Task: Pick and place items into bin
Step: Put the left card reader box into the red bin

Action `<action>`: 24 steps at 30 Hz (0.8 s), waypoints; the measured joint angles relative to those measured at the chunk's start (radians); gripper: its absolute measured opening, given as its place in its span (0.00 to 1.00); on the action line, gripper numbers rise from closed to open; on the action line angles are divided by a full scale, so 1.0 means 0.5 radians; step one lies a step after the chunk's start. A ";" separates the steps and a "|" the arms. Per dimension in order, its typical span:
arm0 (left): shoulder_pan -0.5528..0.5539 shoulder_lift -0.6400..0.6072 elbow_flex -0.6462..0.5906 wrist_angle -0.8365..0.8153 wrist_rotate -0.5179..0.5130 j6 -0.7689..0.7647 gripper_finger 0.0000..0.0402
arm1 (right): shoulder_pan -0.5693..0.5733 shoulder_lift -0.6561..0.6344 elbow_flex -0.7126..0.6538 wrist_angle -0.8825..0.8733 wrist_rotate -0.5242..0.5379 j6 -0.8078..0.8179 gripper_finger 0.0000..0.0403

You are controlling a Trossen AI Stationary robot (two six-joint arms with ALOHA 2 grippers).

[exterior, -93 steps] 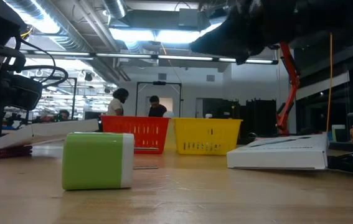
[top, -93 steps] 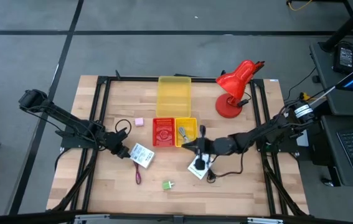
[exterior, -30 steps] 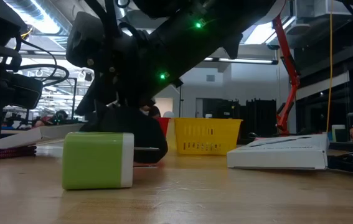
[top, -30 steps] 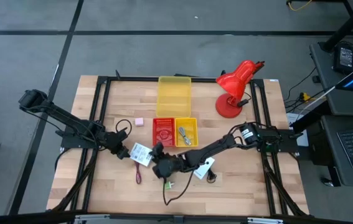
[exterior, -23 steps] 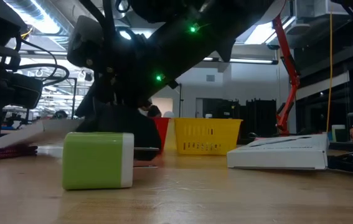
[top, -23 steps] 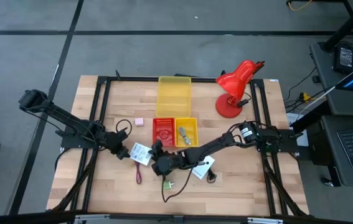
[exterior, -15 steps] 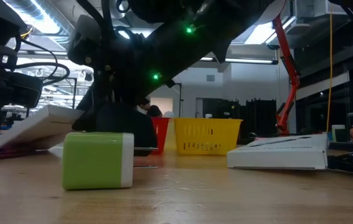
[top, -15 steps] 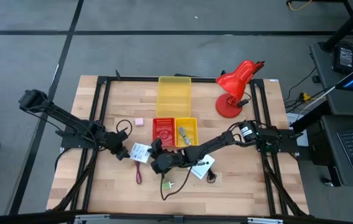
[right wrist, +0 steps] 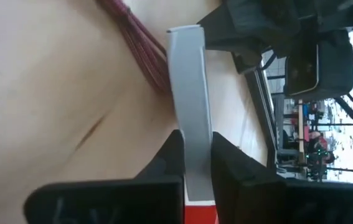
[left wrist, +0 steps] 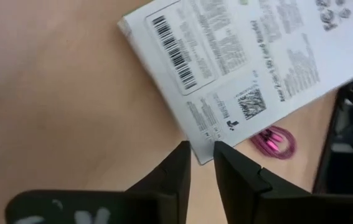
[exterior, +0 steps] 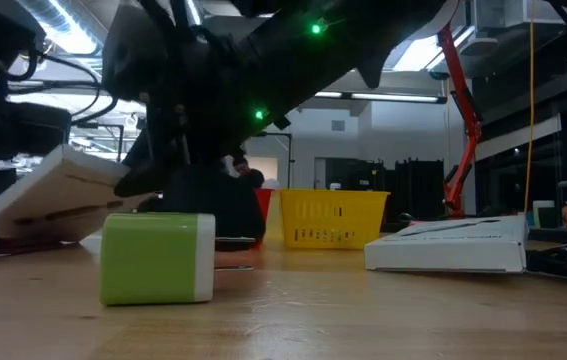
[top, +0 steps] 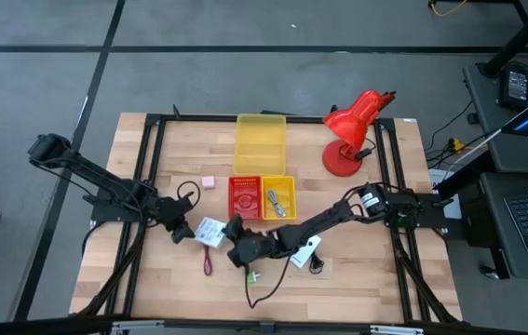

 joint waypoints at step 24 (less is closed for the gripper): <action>-0.002 -0.245 0.080 0.159 -0.045 0.312 0.21 | 0.168 -0.281 0.001 -0.294 0.198 0.206 0.06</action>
